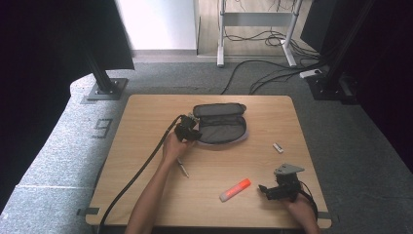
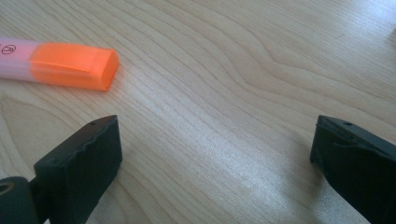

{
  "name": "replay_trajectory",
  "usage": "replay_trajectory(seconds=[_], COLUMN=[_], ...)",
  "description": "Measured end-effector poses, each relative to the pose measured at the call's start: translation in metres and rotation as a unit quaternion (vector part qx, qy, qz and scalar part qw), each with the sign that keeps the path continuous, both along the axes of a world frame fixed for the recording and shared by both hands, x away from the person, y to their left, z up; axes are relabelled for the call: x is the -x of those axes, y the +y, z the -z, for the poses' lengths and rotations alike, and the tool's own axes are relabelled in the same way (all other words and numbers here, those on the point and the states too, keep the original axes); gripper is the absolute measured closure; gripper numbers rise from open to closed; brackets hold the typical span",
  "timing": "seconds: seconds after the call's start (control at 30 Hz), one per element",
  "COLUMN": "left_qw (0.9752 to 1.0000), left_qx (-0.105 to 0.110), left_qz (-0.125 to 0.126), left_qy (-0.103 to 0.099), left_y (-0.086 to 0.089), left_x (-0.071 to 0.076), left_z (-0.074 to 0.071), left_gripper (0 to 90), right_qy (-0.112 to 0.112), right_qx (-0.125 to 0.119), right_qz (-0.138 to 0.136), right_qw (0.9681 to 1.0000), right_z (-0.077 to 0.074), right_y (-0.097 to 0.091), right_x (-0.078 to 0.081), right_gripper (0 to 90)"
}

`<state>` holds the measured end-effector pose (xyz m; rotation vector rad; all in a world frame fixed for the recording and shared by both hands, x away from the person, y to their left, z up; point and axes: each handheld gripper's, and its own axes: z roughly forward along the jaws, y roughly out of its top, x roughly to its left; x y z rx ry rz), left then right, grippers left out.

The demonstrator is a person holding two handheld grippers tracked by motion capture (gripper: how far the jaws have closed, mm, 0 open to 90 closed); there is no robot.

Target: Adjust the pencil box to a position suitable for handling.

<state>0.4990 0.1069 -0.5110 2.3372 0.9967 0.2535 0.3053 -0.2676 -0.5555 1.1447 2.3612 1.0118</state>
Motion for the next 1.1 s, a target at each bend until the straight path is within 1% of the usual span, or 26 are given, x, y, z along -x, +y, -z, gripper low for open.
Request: replay_trajectory(seconds=[0.23, 0.5, 0.6, 0.7, 0.83, 0.9, 1.1], left_qw=[0.9999, 0.9997, 0.9997, 0.9996, 0.9996, 0.9996, 0.9993], left_qx=[-0.007, -0.006, -0.001, -0.004, -0.002, 0.003, 0.007], left_qz=[0.014, 0.024, 0.022, 0.028, 0.030, 0.029, 0.035], left_qy=[0.001, 0.003, 0.003, 0.003, 0.001, 0.000, 0.000], left_y=[-0.001, -0.005, -0.007, -0.008, -0.010, -0.010, -0.011], left_x=[0.015, 0.033, 0.041, 0.049, 0.059, 0.065, 0.080], left_z=[-0.001, -0.001, 0.000, -0.001, 0.000, 0.000, 0.001], left_gripper=[71.8, 71.9, 71.9, 71.9, 71.9, 71.9, 71.6], right_qy=[0.000, 0.000, 0.000, 0.000, 0.000, 0.000, 0.001], right_qx=[0.000, 0.000, 0.000, 0.000, 0.000, 0.000, 0.000], right_qz=[0.000, 0.000, 0.000, 0.000, 0.000, 0.000, 0.000], right_qw=[1.0000, 1.0000, 1.0000, 1.0000, 1.0000, 1.0000, 1.0000], right_z=[0.000, 0.000, 0.000, 0.000, 0.000, 0.000, 0.000], right_y=[0.000, 0.000, 0.000, 0.000, 0.000, 0.000, 0.000], right_x=[0.000, 0.000, 0.000, 0.000, 0.000, 0.000, 0.000], right_gripper=[1.8, 1.8, 1.8, 1.8, 1.8, 1.8, 1.8])
